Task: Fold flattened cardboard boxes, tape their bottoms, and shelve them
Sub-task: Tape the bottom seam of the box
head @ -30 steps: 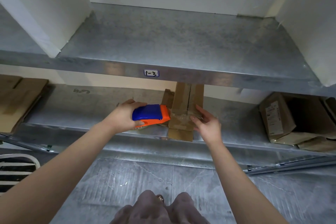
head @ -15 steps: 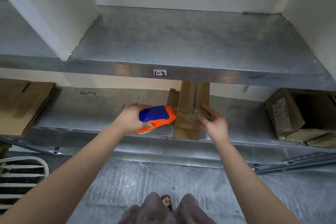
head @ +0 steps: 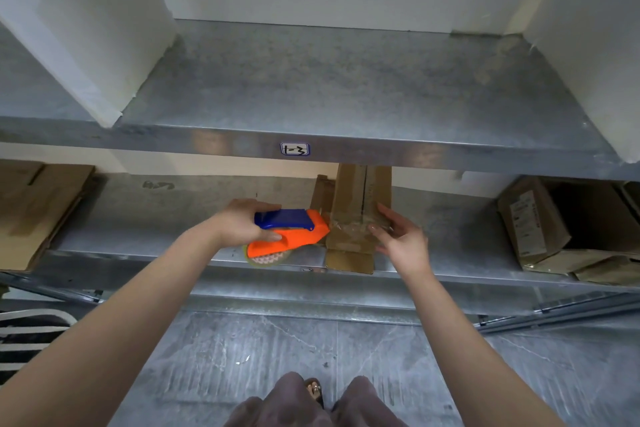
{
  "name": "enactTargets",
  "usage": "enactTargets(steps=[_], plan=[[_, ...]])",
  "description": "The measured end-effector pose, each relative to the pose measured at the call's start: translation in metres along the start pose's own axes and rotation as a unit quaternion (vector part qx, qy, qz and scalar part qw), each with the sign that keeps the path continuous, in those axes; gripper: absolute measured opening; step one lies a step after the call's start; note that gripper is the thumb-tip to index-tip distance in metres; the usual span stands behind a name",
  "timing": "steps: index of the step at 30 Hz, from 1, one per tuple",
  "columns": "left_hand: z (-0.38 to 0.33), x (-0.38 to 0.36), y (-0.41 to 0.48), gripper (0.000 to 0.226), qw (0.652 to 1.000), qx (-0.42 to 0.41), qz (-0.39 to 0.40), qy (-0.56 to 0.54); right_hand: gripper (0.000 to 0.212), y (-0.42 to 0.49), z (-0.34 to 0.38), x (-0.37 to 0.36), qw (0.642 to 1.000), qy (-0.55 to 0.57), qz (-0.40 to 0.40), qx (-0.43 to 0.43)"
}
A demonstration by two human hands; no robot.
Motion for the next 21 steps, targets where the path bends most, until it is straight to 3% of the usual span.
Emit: enactTargets(steps=[7, 12, 21], plan=[[-0.005, 0.010, 0.014, 0.063, 0.990, -0.081, 0.047, 0.110, 0.042, 0.000, 0.001, 0.002, 1.000, 0.003, 0.010, -0.005], [0.001, 0.004, 0.015, 0.069, 0.993, -0.085, 0.030, 0.080, 0.043, 0.000, -0.001, 0.002, 1.000, 0.002, 0.009, -0.002], [0.057, -0.014, 0.003, 0.072, 0.998, -0.015, 0.019, 0.063, 0.045, -0.002, 0.002, 0.003, 1.000, -0.010, 0.016, 0.009]])
Point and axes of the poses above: each hand's wrist, its own y-axis towards the middle knuckle, its own x-axis out of the back of the hand, z = x × y, the point moved 7 cm from there along y, towards the middle knuckle, and after that the axes turned 3 degrees about -y, right-handed, at the moved point
